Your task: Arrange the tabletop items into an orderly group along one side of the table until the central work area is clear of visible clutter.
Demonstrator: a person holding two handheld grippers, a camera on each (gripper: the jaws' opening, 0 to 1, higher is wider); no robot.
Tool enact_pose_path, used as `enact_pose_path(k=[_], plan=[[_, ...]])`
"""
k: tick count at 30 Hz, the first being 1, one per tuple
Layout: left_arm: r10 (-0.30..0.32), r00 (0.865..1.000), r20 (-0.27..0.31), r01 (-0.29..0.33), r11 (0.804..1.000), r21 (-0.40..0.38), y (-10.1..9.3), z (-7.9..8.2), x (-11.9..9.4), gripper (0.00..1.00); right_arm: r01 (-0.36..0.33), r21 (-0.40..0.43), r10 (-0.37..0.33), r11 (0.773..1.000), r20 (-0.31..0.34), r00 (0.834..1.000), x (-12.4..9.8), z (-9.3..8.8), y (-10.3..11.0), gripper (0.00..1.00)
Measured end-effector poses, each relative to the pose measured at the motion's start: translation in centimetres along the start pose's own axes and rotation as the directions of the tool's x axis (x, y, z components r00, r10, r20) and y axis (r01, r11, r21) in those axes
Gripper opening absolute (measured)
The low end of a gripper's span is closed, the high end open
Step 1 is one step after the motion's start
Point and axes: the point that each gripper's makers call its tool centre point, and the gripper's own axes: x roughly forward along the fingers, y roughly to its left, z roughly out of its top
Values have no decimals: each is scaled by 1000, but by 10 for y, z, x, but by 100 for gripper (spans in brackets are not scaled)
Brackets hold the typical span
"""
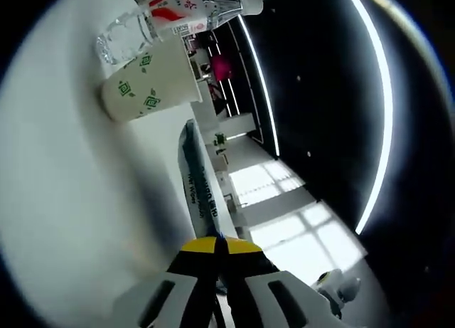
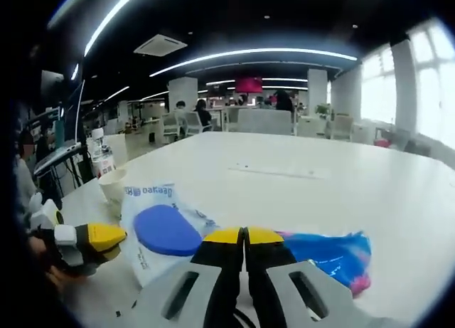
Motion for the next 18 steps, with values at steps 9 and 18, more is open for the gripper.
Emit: enact_pose_path(k=[9,18], plan=[[-7,1000,-5,7,1000,20,0,-5,1,0,-39,26,39,999,3,999,10,8,-1,0],[0,1000,-18,1,999,37,2,-8,7,0,-49,10,49,999,-10,999,23,15,-2,0]])
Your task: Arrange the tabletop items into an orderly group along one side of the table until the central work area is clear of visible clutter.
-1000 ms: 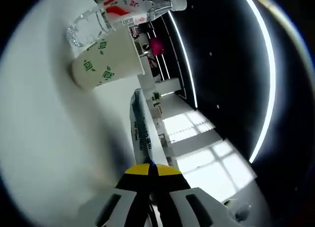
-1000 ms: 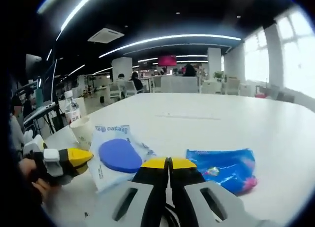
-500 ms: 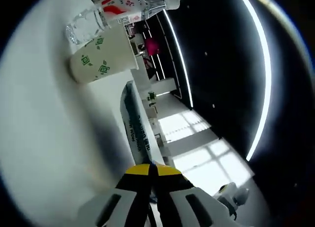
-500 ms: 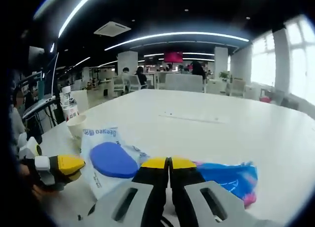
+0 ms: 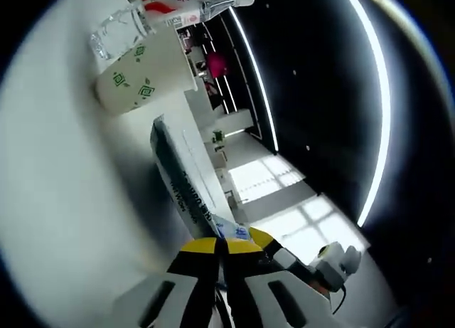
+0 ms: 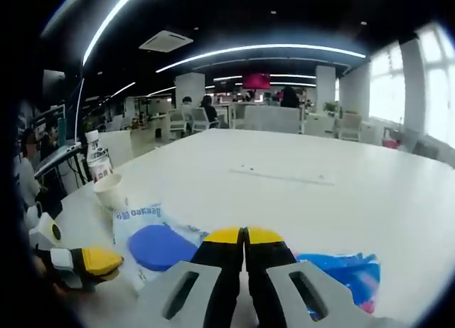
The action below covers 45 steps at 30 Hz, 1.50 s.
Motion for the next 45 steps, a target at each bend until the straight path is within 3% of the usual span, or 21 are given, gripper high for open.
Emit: enact_pose_path(k=[16,19,23,27,32,37,45], plan=[[36,999,-23,-36,999,19,8,-3,7,0,-36,17,37,999,-46,998,22,-9,-3,0],[48,998,-29,-48,999,-8,12,-4,9,0,-31,-13,30,999,-73,997,26,-14,-3,0],[88,994,-60,-96,985,-143,23,-15,8,0,-6,6,6,1000,-105,994,28,-22,-8,0],[92,994,-61,-99,989,-113,25,-17,9,0,0,13,2,1000,-113,994,30,-25,-10,0],[108,992,-71,-116,984,-133,26,-20,9,1,11,-10,-13,1000,-127,992,34,-29,-12,0],[97,994,-54,-104,983,-152,26,-16,6,2,19,-57,-26,998,-126,992,34,-28,-10,0],[81,995,-52,-87,987,-137,21,-15,4,13,-8,-98,0,995,-78,997,24,-14,2,10]])
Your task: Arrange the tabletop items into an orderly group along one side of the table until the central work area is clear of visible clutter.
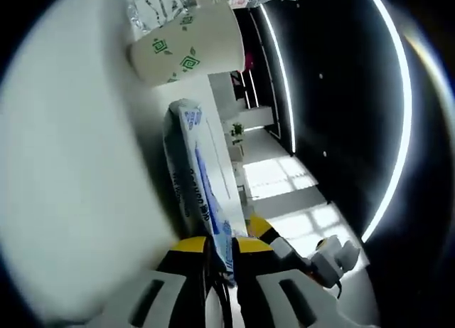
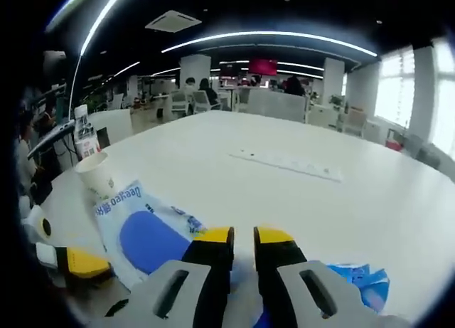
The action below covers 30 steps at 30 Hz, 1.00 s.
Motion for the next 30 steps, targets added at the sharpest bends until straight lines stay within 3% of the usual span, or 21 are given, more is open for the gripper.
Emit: enact_pose_path(k=[12,16,18,21,23,25,26,28,30], plan=[[-18,1000,-21,16,997,-70,-4,-5,-4,20,-97,-47,101,994,92,991,-35,25,31,14],[-34,998,-51,32,999,-29,-15,-11,-10,40,-119,-48,123,992,101,987,-48,27,41,24],[-68,997,-46,68,998,-3,-22,-11,-13,41,-129,-69,136,989,112,984,-54,28,45,25],[-93,996,-11,94,988,124,-32,-5,-21,41,-137,-91,148,986,133,980,-65,29,51,31],[-127,992,0,122,952,281,-41,-3,-30,41,-147,-101,162,984,161,973,-77,29,55,36],[-120,993,12,106,920,377,-44,0,-36,41,-146,-108,163,983,171,972,-85,26,57,40],[-141,990,-9,130,882,452,-48,-2,-38,42,-139,-128,160,982,168,973,-91,22,57,41],[-126,990,-71,144,865,481,-47,-10,-40,49,-121,-153,146,981,160,976,-97,14,56,41],[-121,991,-56,132,827,547,-47,-7,-41,56,-116,-156,141,981,160,977,-102,7,56,41]])
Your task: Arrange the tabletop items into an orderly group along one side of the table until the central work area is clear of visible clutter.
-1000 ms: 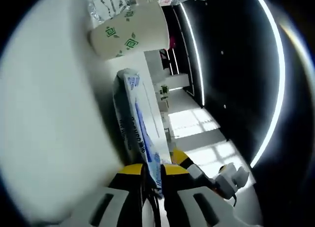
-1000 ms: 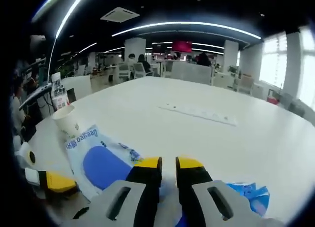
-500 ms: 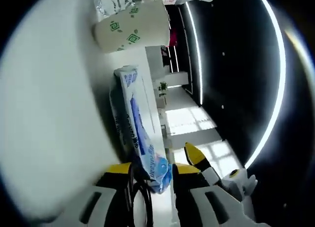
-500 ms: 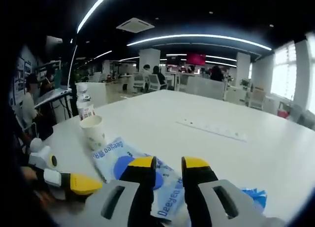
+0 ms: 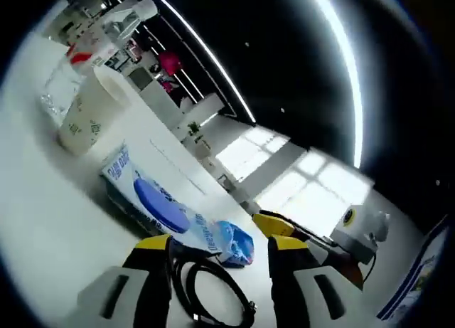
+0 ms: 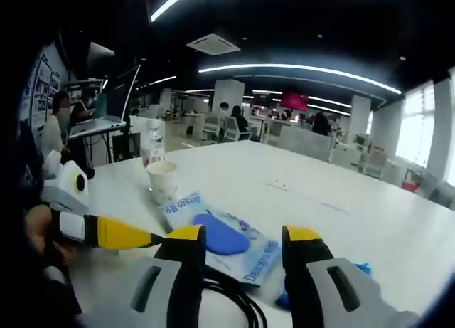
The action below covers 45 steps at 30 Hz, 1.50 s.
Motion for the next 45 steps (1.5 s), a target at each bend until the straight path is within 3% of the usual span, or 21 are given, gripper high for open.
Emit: enact_pose_path(k=[4,10,12,17,20,24,25,28,32,34,39,42,45], plan=[[56,998,-8,-54,980,191,6,1,-6,60,16,-6,-16,1000,-22,1000,-12,-15,1,43],[53,998,-23,-43,950,309,4,5,-9,70,15,3,-15,1000,-46,999,-21,-31,6,50],[55,996,-63,-28,925,380,3,2,-10,73,7,11,-6,1000,-56,998,-22,-37,8,52],[78,995,-62,-36,865,501,0,5,-16,80,4,-29,-6,1000,-73,997,-29,-49,14,63],[110,991,-81,-48,836,546,3,6,-16,86,9,-25,-11,1000,-102,995,-33,-61,15,69],[128,988,-86,-55,814,579,4,6,-18,88,30,-1,-30,1000,-131,991,-36,-74,11,69],[127,988,-92,-46,796,604,3,5,-18,88,29,7,-28,1000,-135,990,-37,-77,10,69],[144,983,-116,-45,797,603,6,2,-18,88,32,25,-28,999,-142,989,-38,-81,10,69],[163,971,-175,-37,823,567,11,-8,-17,87,46,26,-41,999,-170,985,-40,-88,9,68],[180,963,-199,-31,812,583,13,-12,-16,86,68,30,-61,997,-180,982,-40,-92,6,68],[182,955,-234,-14,816,578,9,-20,-14,83,101,50,-89,994,-206,974,-41,-100,1,66],[173,954,-245,4,808,589,6,-24,-13,84,99,63,-84,993,-212,974,-40,-102,3,66],[187,945,-270,12,802,597,7,-29,-12,83,109,83,-89,991,-218,972,-39,-104,3,65]])
